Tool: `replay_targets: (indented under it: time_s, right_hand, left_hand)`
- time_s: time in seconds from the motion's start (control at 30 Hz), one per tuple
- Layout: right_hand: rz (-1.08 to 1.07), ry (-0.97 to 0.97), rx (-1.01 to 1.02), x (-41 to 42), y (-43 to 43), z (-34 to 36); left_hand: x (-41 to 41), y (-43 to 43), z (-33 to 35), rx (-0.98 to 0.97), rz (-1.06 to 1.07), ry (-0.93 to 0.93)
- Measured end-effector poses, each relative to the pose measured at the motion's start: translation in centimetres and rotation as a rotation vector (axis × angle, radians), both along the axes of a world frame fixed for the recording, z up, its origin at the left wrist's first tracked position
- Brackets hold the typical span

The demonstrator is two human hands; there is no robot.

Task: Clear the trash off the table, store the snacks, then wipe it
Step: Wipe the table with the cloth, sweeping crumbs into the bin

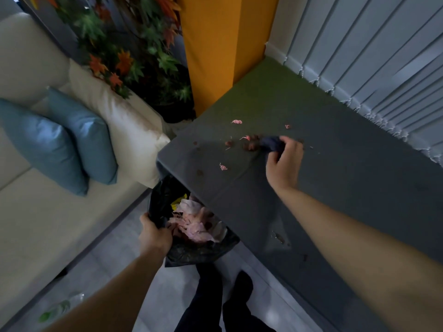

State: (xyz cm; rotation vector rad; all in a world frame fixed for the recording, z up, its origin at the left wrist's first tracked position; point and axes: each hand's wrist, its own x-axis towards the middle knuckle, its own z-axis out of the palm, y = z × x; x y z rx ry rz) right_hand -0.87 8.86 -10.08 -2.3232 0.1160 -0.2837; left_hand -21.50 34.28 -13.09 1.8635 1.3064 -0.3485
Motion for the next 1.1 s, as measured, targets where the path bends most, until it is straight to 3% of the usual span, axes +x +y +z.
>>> replay_targets:
  time_s: [0.13, 0.3, 0.5, 0.57, 0.67, 0.8, 0.97, 1.1]
  right_hand:
    - [0.029, 0.100, 0.009, 4.3, 1.3, -0.1]
    - [0.220, 0.265, -0.096, 5.3, 3.4, -1.5]
    - [0.565, 0.133, -0.091, 0.5, 4.4, -1.8]
    - [0.535, 0.042, -0.026, 0.3, 4.3, -1.3]
    - [0.303, -0.064, 0.074, 2.5, 4.4, -0.7]
    - [0.152, 0.039, 0.073, 7.3, 5.3, -0.6]
    - [0.265, 0.262, -0.090, 10.3, 7.7, -1.7]
    - [0.493, 0.321, -0.060, 8.2, 7.7, -1.5]
  left_hand:
    - [0.4, 0.1, -0.2, -0.019, -0.005, 0.003]
    - [0.4, 0.4, -0.5, -0.021, -0.016, -0.003]
    - [0.7, 0.9, -0.8, -0.035, -0.025, -0.005]
    - [0.8, 1.1, -0.8, -0.033, -0.028, -0.010]
    - [0.9, 1.3, -0.9, -0.031, -0.034, -0.018]
    - [0.9, 1.6, -0.9, -0.018, -0.048, -0.024]
    - [1.0, 1.8, -0.9, -0.019, -0.063, -0.035]
    - [0.9, 1.8, -1.2, -0.030, -0.067, -0.014]
